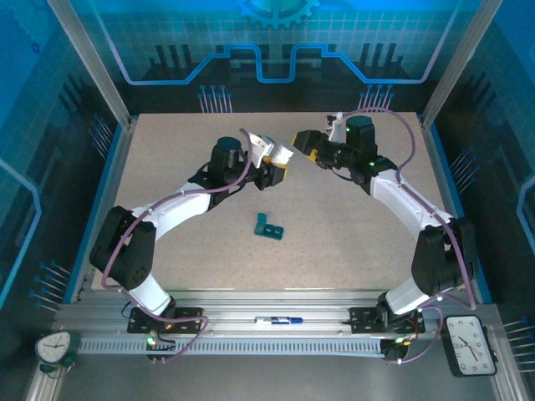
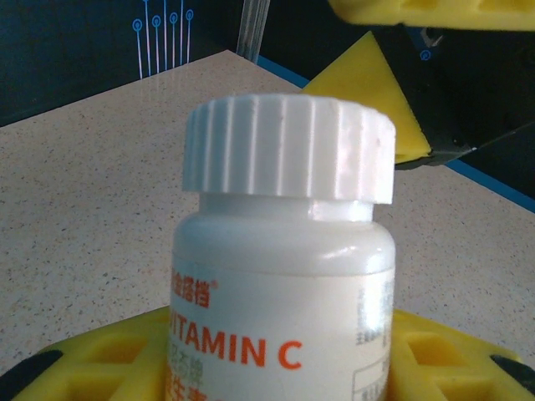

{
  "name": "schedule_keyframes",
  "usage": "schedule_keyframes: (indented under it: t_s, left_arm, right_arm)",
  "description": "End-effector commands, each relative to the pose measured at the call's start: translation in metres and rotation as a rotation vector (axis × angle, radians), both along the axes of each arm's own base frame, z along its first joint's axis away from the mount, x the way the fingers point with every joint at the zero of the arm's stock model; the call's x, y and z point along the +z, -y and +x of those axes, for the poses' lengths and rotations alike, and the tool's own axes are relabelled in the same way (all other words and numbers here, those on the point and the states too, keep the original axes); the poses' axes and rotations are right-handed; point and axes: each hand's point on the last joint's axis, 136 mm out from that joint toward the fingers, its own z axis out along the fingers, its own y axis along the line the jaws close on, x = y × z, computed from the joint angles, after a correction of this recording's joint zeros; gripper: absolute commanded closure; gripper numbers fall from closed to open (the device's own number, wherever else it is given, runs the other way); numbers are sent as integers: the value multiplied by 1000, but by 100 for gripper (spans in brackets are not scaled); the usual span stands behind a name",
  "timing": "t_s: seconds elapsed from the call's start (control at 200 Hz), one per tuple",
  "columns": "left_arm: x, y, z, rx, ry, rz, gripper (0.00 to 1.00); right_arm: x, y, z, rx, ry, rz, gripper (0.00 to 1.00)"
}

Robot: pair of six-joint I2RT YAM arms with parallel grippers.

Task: Sort the pills into containers

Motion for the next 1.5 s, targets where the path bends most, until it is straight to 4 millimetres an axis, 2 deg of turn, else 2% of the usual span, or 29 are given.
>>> schedule_keyframes:
  t_s: [0.0, 0.195, 0.455, 0.53, 0.665, 0.73, 0.825, 1.036, 1.191, 1.301, 1.351, 1.426, 1.496]
  left_arm:
    - [11, 4, -2, -17, 33, 0, 100]
    - [11, 4, -2, -20, 32, 0, 100]
    - [11, 5, -2, -20, 33, 3, 100]
    - [11, 5, -3, -18, 35, 4, 100]
    - [15, 4, -2, -13, 44, -5, 100]
    - [19, 3, -3, -8, 57, -13, 100]
    - [28, 2, -5, -10, 85, -35, 100]
    - [53, 0, -9, -68, 98, -136, 100]
    - [86, 1, -12, -136, 105, -275, 100]
    - [96, 6, -10, -159, 113, -293, 100]
    - [97, 7, -8, -158, 122, -288, 100]
    - [97, 7, -4, -146, 144, -271, 100]
    - [96, 6, 1, -131, 162, -253, 100]
  right_arm:
    - [5, -7, 0, -8, -22, -11, 27]
    - [7, -23, -1, 23, -20, -17, 27]
    - [0, -39, -4, 62, -44, -33, 31]
    - [-2, -41, -5, 71, -47, -35, 38]
    - [-2, -43, -6, 92, -38, -41, 56]
    - [0, -41, -5, 102, -20, -47, 61]
    - [6, -39, -3, 151, 53, -49, 64]
    - [38, -48, -16, 387, 365, -19, 63]
    - [55, -44, -20, 444, 434, 36, 63]
    - [63, -43, -17, 434, 433, 43, 61]
    - [68, -41, -16, 424, 432, 43, 54]
    - [79, -37, -14, 395, 437, 36, 36]
    - [90, -29, -11, 356, 441, 31, 27]
